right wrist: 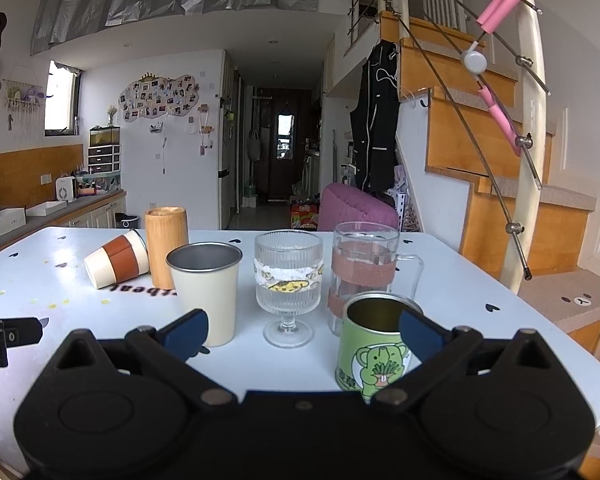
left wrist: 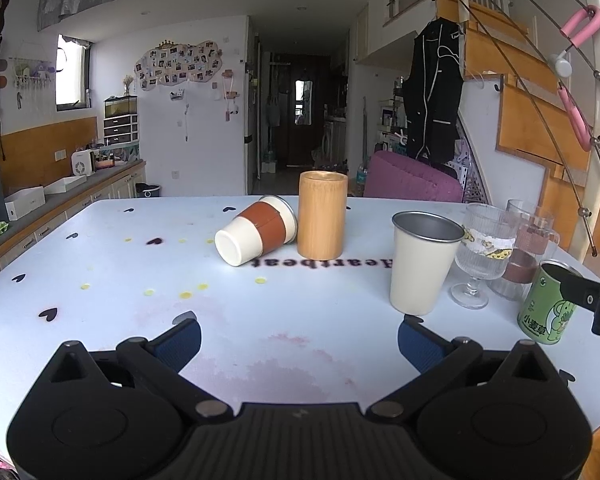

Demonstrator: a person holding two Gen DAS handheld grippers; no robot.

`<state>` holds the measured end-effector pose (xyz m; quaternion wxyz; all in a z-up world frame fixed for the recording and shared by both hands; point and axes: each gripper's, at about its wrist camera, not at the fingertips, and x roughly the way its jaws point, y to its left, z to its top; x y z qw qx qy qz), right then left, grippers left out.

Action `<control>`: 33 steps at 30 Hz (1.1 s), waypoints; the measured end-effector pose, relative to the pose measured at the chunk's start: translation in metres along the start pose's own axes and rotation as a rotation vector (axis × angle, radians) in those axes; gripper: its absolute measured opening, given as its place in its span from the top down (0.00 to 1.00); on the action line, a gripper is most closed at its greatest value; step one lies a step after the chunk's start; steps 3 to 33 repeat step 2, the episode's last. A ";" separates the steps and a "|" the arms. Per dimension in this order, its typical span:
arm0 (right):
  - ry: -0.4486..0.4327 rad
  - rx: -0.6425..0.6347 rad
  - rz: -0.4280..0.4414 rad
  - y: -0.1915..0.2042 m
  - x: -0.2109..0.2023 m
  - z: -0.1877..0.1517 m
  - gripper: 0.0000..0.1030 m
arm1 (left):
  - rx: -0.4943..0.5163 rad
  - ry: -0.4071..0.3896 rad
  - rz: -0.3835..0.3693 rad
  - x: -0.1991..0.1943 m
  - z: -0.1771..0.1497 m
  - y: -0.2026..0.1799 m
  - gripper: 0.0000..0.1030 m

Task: Flip cup upright

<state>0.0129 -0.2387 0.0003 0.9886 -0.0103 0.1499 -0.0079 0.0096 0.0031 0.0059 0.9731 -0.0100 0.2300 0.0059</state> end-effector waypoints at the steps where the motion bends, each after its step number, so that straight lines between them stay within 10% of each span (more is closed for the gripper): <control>1: 0.000 0.000 0.000 0.000 0.000 0.000 0.00 | 0.001 -0.001 -0.001 0.000 0.000 0.000 0.00; 33: 0.000 0.000 0.000 0.000 0.000 0.000 0.00 | 0.002 -0.001 -0.001 0.000 0.000 0.000 0.00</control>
